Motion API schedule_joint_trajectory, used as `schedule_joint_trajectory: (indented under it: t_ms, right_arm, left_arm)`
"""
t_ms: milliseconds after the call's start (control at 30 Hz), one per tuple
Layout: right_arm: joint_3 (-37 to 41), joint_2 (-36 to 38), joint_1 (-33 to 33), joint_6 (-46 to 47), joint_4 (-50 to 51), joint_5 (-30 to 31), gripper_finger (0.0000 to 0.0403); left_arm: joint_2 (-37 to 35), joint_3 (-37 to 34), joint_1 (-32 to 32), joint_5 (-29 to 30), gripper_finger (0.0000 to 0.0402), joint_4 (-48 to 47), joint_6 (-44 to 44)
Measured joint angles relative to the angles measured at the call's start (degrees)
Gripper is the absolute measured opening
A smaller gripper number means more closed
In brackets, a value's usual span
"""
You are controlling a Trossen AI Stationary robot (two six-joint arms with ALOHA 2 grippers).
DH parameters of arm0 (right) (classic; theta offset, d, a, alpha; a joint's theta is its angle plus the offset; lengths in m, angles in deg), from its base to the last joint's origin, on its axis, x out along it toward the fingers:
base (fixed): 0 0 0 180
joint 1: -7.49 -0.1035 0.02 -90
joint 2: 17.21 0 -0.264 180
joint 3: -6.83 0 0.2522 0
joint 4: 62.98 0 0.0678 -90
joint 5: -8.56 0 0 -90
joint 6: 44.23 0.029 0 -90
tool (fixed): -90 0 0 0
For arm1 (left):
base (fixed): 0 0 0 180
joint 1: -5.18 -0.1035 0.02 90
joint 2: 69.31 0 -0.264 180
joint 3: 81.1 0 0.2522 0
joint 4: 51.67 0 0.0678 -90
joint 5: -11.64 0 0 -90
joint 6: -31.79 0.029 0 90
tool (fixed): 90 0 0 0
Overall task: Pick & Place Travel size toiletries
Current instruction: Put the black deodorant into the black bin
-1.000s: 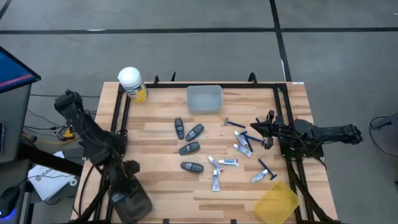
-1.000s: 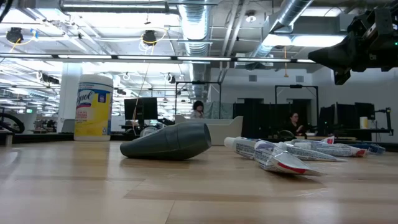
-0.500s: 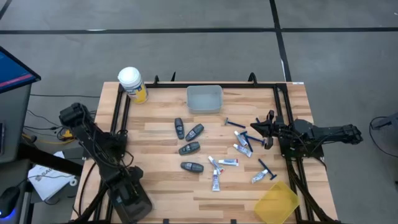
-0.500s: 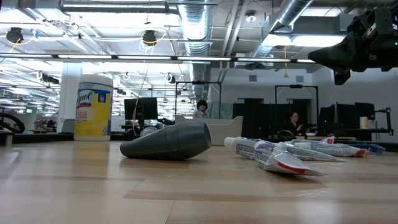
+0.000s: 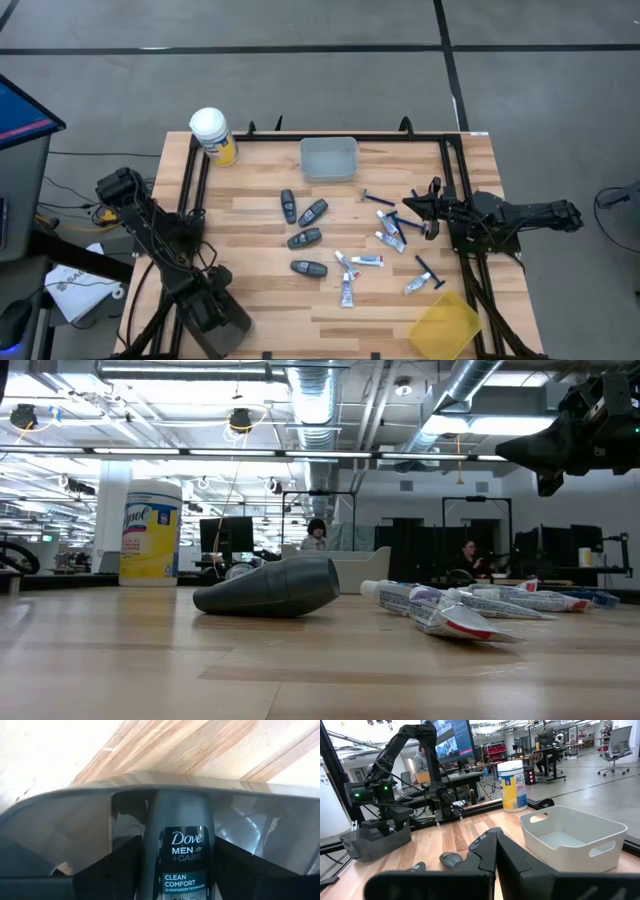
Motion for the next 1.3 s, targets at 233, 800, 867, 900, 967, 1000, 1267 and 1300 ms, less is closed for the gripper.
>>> schedule_joint_trajectory:
  t_ms: [233,800,867,900,967,1000,1267,1300]
  right_arm:
    - [0.0,0.0,0.0,0.0,0.0,0.0,0.0]
    - [0.02,0.02,0.0,-0.15,-0.02,0.0,0.0]
    - [0.01,0.01,0.0,-0.15,-0.02,0.0,0.0]
    - [0.02,0.0,0.0,-0.15,-0.02,0.0,0.0]
    - [0.0,0.01,0.0,-0.15,-0.02,0.0,0.0]
    - [0.0,0.0,0.0,-0.13,-0.02,0.0,0.0]
    - [0.02,0.01,-0.01,-0.08,-0.02,0.0,0.0]
    - [0.0,0.0,0.0,0.02,-0.02,-0.02,0.0]
  left_arm:
    - [0.02,-0.07,1.2,-1.47,0.0218,-0.16,0.0]
    - [-9.23,-0.04,1.18,-3.9,0.0267,0.47,0.24]
    - [-13.48,0.56,1.03,-1.27,0.0262,1.26,0.69]
    - [-15.91,0.93,1.03,0.78,0.026,2.2,1.1]
    - [-21.32,1.53,1.03,6.95,0.0255,4.86,1.38]
    - [-24.03,1.55,1.03,11.15,0.0254,6.71,1.86]
    - [-39.47,1.66,-4.02,48.74,0.0236,18.19,28.87]
    - [-39.76,1.66,-5.99,50.95,0.0233,20.22,35.05]
